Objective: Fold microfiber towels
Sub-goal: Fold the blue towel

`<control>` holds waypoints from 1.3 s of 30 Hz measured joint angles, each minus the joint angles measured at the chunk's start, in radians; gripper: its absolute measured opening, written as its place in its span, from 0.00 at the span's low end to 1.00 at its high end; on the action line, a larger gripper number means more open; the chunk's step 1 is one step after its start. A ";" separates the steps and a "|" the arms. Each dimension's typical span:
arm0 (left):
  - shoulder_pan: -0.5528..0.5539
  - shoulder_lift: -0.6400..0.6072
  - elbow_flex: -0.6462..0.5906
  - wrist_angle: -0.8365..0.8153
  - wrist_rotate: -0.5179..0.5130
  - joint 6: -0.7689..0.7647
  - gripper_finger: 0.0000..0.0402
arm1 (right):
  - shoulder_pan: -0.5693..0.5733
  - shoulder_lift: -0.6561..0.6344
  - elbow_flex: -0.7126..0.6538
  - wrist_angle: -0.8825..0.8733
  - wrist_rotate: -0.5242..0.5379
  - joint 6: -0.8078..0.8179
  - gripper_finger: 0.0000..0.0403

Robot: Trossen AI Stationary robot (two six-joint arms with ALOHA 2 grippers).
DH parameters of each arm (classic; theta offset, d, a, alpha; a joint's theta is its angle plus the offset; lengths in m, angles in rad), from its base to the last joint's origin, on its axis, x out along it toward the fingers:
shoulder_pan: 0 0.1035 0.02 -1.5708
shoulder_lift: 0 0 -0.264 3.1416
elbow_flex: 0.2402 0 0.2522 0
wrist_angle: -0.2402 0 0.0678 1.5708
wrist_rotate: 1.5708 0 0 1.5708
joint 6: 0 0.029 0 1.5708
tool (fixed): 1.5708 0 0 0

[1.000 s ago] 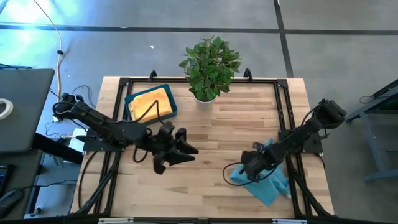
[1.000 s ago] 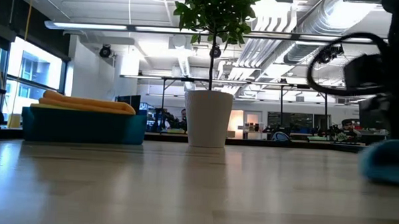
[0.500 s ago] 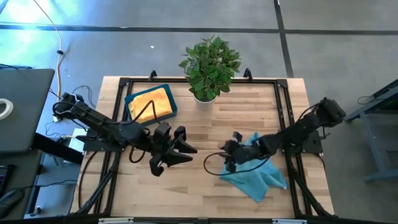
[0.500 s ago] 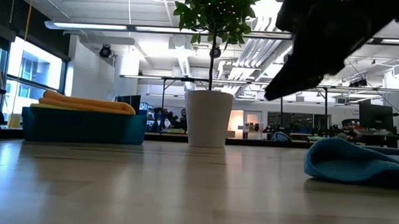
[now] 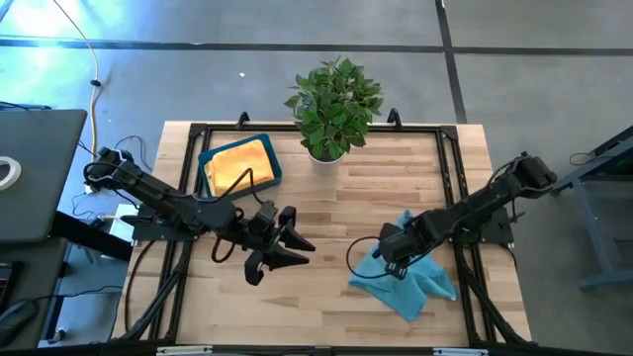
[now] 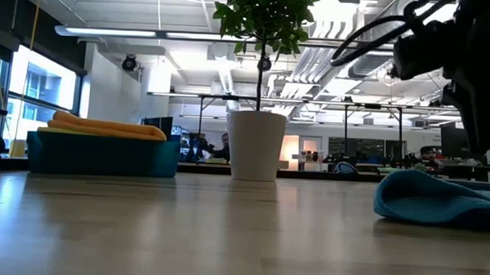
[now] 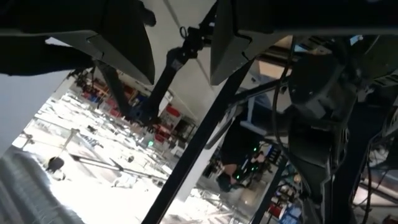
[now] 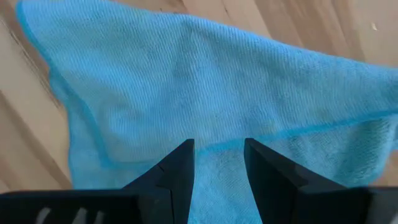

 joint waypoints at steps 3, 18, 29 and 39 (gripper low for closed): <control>0.000 0.000 0.000 -0.019 0.001 -0.001 0.36 | -0.001 0.020 -0.007 0.011 -0.001 0.008 0.33; 0.000 0.000 0.000 -0.038 0.040 -0.036 0.36 | -0.011 0.215 -0.048 0.289 -0.036 -0.033 0.33; 0.000 0.000 0.000 -0.037 0.041 -0.055 0.36 | -0.065 0.325 -0.008 0.634 0.165 -0.053 0.33; -0.001 0.000 0.000 -0.038 0.042 -0.055 0.36 | -0.213 0.400 0.034 0.908 0.275 -0.044 0.33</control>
